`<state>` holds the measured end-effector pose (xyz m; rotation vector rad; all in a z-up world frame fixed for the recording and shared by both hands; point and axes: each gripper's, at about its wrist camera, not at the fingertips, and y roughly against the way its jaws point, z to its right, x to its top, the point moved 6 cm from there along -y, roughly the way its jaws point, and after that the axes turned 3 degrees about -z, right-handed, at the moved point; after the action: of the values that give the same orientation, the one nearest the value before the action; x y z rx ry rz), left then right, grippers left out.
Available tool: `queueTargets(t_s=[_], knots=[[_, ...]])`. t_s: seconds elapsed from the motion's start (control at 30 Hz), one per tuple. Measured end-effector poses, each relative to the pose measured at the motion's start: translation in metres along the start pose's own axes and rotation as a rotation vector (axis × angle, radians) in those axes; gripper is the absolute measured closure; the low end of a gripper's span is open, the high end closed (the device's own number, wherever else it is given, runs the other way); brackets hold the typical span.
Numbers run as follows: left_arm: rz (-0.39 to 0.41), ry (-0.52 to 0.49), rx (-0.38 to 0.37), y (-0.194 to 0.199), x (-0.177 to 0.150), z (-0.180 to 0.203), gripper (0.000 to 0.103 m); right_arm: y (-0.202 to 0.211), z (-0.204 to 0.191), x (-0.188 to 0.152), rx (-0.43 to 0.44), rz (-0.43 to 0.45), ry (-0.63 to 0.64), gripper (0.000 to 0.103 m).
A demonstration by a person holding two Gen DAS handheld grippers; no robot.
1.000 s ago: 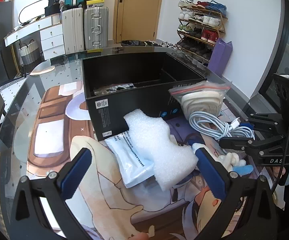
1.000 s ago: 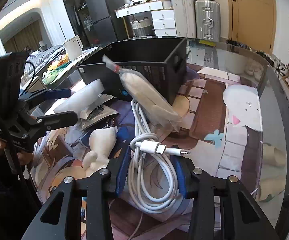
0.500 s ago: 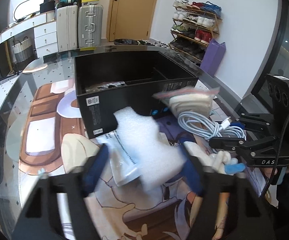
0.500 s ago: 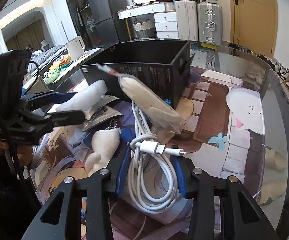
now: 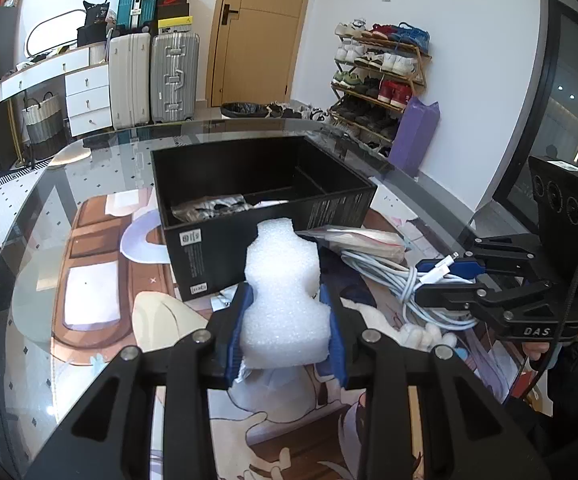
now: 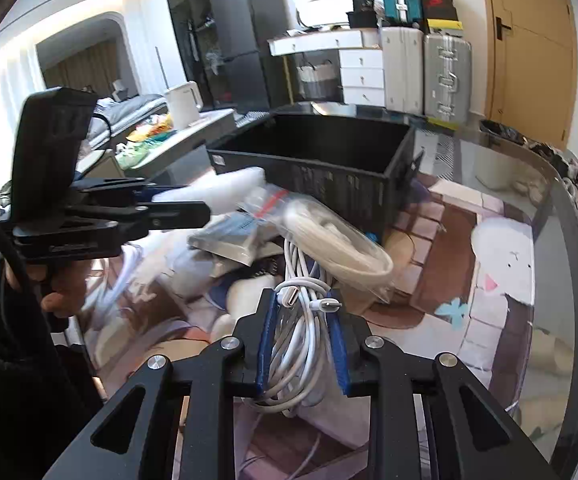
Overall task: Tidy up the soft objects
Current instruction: 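Carry the cable and the white foam over the black box with both grippers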
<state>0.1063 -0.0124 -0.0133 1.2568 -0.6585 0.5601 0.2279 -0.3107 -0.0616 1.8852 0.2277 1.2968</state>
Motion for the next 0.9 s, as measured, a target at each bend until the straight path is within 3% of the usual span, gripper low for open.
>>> queueTargets(t_s=[0.47, 0.9], knots=[[0.106, 0.012, 0.012, 0.03, 0.019, -0.004, 0.07, 0.042, -0.014, 0.021, 0.081, 0.156, -0.002, 0.078], [0.157, 0.03, 0.063, 0.038, 0.04, -0.015, 0.07, 0.065, -0.008, 0.053, 0.078, 0.27, -0.078, 0.078]])
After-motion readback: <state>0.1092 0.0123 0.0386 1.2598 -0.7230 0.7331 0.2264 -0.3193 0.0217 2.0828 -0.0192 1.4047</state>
